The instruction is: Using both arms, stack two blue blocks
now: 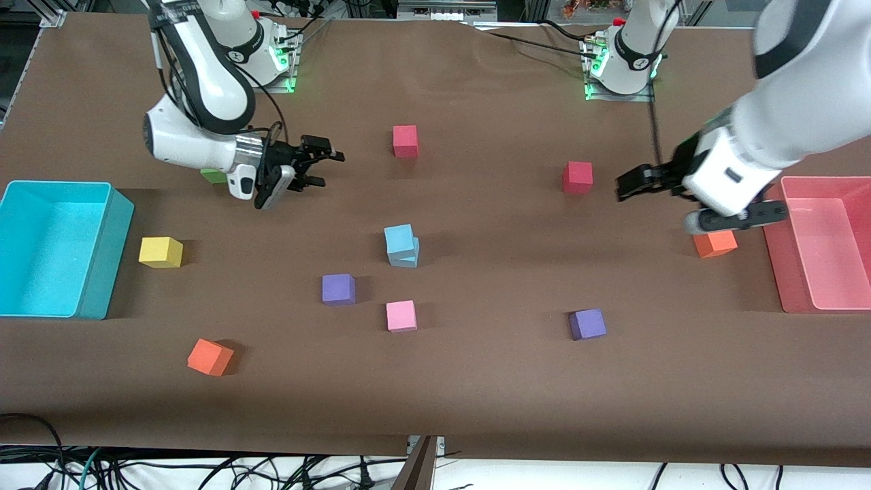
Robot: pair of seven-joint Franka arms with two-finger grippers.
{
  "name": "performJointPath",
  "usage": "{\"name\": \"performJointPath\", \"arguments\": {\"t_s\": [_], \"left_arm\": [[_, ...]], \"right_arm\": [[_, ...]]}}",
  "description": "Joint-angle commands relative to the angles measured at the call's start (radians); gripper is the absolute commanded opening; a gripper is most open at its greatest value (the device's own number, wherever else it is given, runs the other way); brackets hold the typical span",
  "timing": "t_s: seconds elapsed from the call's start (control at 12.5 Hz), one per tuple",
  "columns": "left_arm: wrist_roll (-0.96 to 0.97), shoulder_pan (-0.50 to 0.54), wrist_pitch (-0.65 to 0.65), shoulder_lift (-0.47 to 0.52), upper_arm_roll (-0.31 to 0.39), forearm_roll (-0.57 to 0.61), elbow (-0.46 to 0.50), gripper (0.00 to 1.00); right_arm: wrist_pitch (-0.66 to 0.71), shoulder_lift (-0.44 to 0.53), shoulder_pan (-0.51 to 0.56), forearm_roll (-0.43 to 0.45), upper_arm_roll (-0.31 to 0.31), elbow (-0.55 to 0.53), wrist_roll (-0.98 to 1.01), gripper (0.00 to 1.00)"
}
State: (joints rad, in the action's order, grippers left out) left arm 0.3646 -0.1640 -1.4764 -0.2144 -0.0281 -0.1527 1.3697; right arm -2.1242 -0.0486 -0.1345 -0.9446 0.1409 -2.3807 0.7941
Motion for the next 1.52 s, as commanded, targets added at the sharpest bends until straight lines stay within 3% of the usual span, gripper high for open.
{"name": "performJointPath", "arguments": {"t_s": [0.0,0.24,0.48,0.72,0.88,1.2,1.44], "left_arm": [[-0.142,0.061,0.011,0.090,-0.018,0.092,0.100,1.00],[-0.214,0.096,0.024,0.154,-0.015,0.159,0.150,1.00],[-0.248,0.115,0.027,0.161,-0.013,0.182,0.152,1.00],[-0.250,0.121,0.028,0.161,-0.013,0.182,0.152,1.00],[-0.250,0.121,0.031,0.161,-0.013,0.182,0.152,1.00],[-0.251,0.123,0.041,0.161,-0.013,0.182,0.149,1.00],[-0.251,0.123,0.044,0.161,-0.013,0.182,0.143,1.00]], "right_arm": [[0.148,0.041,0.021,0.272,-0.059,0.095,-0.194,0.98],[0.388,0.046,0.027,0.635,-0.101,0.307,-0.474,0.98],[0.478,0.039,0.030,0.876,-0.101,0.522,-0.694,0.99],[0.586,-0.042,0.050,0.946,-0.100,0.785,-0.854,0.99],[0.595,-0.031,0.065,0.990,-0.100,0.804,-0.861,0.99],[0.557,-0.023,0.044,0.984,-0.184,0.805,-0.957,0.99],[0.463,-0.002,0.072,0.965,-0.188,0.787,-0.902,0.99]]}}
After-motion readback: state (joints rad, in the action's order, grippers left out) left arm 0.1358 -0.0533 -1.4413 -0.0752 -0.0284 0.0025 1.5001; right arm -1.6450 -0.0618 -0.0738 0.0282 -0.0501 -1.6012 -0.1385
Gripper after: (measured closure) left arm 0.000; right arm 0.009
